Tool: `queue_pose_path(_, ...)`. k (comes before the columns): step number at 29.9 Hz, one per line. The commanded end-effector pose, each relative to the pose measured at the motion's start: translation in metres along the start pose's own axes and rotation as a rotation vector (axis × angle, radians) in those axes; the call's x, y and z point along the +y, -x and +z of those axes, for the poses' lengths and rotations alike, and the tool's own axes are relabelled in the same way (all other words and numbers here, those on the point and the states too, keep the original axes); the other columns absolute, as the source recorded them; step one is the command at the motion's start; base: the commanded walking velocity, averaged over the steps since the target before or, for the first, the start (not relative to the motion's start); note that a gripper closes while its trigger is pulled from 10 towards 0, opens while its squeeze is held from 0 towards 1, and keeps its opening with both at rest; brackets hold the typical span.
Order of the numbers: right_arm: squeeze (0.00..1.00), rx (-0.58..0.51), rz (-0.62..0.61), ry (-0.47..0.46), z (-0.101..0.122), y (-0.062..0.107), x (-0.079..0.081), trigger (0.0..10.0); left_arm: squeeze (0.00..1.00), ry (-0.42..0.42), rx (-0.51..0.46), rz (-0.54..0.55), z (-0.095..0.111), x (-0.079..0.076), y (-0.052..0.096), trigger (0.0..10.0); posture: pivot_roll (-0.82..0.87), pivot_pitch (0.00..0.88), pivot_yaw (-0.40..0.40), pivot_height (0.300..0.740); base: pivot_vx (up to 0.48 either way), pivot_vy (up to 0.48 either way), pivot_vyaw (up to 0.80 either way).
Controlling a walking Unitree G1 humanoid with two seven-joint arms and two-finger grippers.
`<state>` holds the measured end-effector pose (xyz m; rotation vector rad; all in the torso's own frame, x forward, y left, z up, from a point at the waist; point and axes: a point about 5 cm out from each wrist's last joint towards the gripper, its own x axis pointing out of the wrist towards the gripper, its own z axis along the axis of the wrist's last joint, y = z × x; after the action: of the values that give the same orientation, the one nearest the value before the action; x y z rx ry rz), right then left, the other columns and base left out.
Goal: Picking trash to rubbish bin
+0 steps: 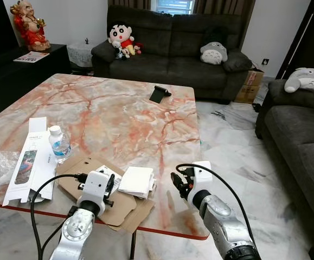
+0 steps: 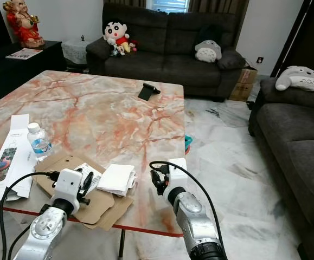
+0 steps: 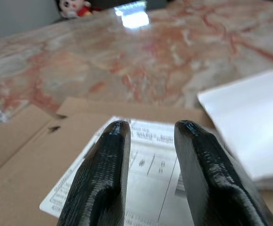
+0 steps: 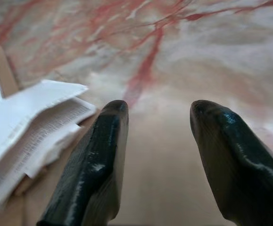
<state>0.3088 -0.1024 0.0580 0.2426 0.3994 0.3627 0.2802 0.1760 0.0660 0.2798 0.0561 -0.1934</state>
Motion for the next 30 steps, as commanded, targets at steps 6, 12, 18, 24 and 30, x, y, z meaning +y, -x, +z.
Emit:
queue_pose_path(6, 0.0, 0.017, 0.073, -0.157, 0.009, 0.006, 0.005, 10.0, 0.0, -0.021, 0.028, -0.073, -0.005, -0.004, 0.0, 10.0, 0.16, 0.0, -0.068, 0.74, 0.0, 0.0, 0.0)
queue_pose_path(12, 1.0, 0.056, 0.139, -0.151, 0.011, 0.008, 0.015, 10.0, 0.0, -0.035, 0.019, -0.111, -0.004, -0.012, -0.001, 10.0, 0.16, 0.0, -0.072, 0.74, 0.0, 0.0, 0.0)
queue_pose_path(18, 1.0, 0.081, 0.202, -0.135, 0.015, 0.012, 0.026, 10.0, 0.0, -0.064, 0.001, -0.125, -0.001, -0.014, -0.002, 10.0, 0.15, 0.0, -0.074, 0.74, 0.0, 0.0, 0.0)
queue_pose_path(24, 0.0, 0.137, 0.218, -0.128, 0.009, 0.015, 0.031, 10.0, 0.0, -0.074, -0.011, -0.113, 0.003, -0.011, -0.004, 10.0, 0.15, 0.0, -0.078, 0.74, 0.0, 0.0, 0.0)
queue_pose_path(30, 0.48, 0.164, 0.216, -0.144, 0.004, 0.015, 0.033, 10.0, 0.0, -0.08, -0.013, -0.122, 0.003, -0.013, -0.004, 10.0, 0.15, 0.0, -0.078, 0.74, 0.0, 0.0, 0.0)
